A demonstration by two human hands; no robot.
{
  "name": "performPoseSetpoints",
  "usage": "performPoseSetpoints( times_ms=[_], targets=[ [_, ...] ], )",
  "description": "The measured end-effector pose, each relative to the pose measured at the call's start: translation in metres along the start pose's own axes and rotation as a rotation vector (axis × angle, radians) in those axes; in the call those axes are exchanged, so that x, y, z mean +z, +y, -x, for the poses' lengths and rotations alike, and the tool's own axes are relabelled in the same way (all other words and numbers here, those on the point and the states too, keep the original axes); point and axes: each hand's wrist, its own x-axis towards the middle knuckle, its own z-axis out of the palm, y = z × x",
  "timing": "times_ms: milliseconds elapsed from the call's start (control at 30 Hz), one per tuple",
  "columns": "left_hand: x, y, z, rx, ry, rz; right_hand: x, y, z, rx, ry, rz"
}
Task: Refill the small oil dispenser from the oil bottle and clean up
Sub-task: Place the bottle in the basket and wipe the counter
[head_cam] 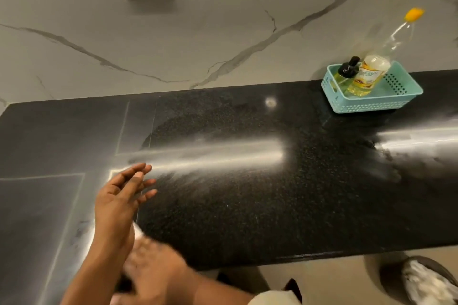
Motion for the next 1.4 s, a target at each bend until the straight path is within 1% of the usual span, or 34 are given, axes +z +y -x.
performPoseSetpoints(
  times_ms=[33, 67, 100, 167, 233, 300, 367, 400, 433, 467, 533, 567, 600, 667, 767, 833, 867, 900, 933, 967, 1033, 1067, 1100, 1133, 1167, 1233, 1300, 1367, 1400],
  targets=[
    [0.005, 0.0, -0.001, -0.001, -0.01, -0.001, -0.013, 0.02, 0.014, -0.059, 0.044, -0.07],
    [0.011, -0.003, -0.002, -0.009, -0.024, 0.002, -0.029, 0.045, 0.035, 0.02, 0.125, -0.13],
    [0.016, -0.005, -0.003, -0.018, -0.032, 0.002, -0.047, 0.077, 0.043, 0.156, 0.171, -0.167],
    [0.027, -0.007, -0.003, -0.041, -0.048, -0.009, -0.074, 0.155, 0.091, 0.427, 0.256, -0.16],
    [0.038, -0.008, -0.003, -0.046, -0.076, -0.017, -0.085, 0.233, 0.164, 0.752, 0.333, -0.104],
    [0.045, -0.007, -0.005, -0.043, -0.1, -0.025, -0.086, 0.293, 0.253, 1.039, 0.369, -0.07],
    [0.049, -0.009, -0.008, -0.044, -0.108, -0.021, -0.084, 0.323, 0.329, 1.236, 0.329, -0.154],
    [0.049, -0.01, -0.01, -0.041, -0.111, -0.026, -0.083, 0.329, 0.354, 1.287, 0.303, -0.213],
    [0.049, -0.011, -0.01, -0.04, -0.118, -0.03, -0.081, 0.336, 0.368, 1.315, 0.313, -0.27],
    [0.049, -0.012, -0.01, -0.042, -0.12, -0.032, -0.077, 0.341, 0.371, 1.366, 0.351, -0.292],
    [0.052, -0.015, -0.008, -0.044, -0.116, -0.03, -0.076, 0.337, 0.346, 1.449, 0.429, -0.318],
    [0.053, -0.018, -0.006, -0.051, -0.122, -0.035, -0.075, 0.328, 0.321, 1.412, 0.437, -0.276],
    [0.054, -0.02, -0.005, -0.058, -0.134, -0.037, -0.075, 0.306, 0.292, 1.326, 0.41, -0.212],
    [0.06, -0.025, -0.001, -0.066, -0.156, -0.028, -0.066, 0.25, 0.234, 1.067, 0.34, -0.136],
    [0.074, -0.028, 0.003, -0.07, -0.18, -0.032, -0.048, 0.145, 0.15, 0.631, 0.28, -0.164],
    [0.085, -0.029, 0.005, -0.07, -0.201, -0.033, -0.027, 0.081, 0.105, 0.373, 0.174, -0.178],
    [0.092, -0.029, 0.006, -0.074, -0.215, -0.039, -0.013, 0.058, 0.093, 0.27, 0.13, -0.135],
    [0.096, -0.028, 0.007, -0.08, -0.223, -0.043, -0.001, 0.043, 0.084, 0.191, 0.07, -0.051],
    [0.101, -0.026, 0.007, -0.076, -0.231, -0.048, 0.007, 0.044, 0.081, 0.151, 0.03, 0.019],
    [0.106, -0.025, 0.007, -0.072, -0.236, -0.053, 0.014, 0.049, 0.081, 0.112, 0.012, 0.026],
    [0.114, -0.021, 0.007, -0.068, -0.24, -0.043, 0.013, 0.072, 0.115, 0.07, 0.04, 0.126],
    [0.117, -0.02, 0.006, -0.064, -0.244, -0.041, 0.006, 0.088, 0.144, 0.076, 0.106, 0.157],
    [0.12, -0.02, 0.005, -0.062, -0.247, -0.051, -0.007, 0.106, 0.166, 0.157, 0.134, 0.039],
    [0.122, -0.022, 0.003, -0.064, -0.244, -0.063, -0.019, 0.129, 0.194, 0.278, 0.137, -0.133],
    [0.123, -0.024, 0.001, -0.068, -0.24, -0.07, -0.03, 0.157, 0.227, 0.42, 0.188, -0.204],
    [0.123, -0.028, -0.002, -0.079, -0.233, -0.078, -0.047, 0.219, 0.295, 0.748, 0.315, -0.15],
    [0.125, -0.031, -0.004, -0.085, -0.23, -0.074, -0.06, 0.28, 0.352, 1.046, 0.372, -0.136],
    [0.125, -0.032, -0.005, -0.084, -0.233, -0.071, -0.074, 0.333, 0.393, 1.265, 0.376, -0.187],
    [0.121, -0.031, -0.004, -0.083, -0.231, -0.073, -0.081, 0.353, 0.406, 1.342, 0.38, -0.217]
  ],
)
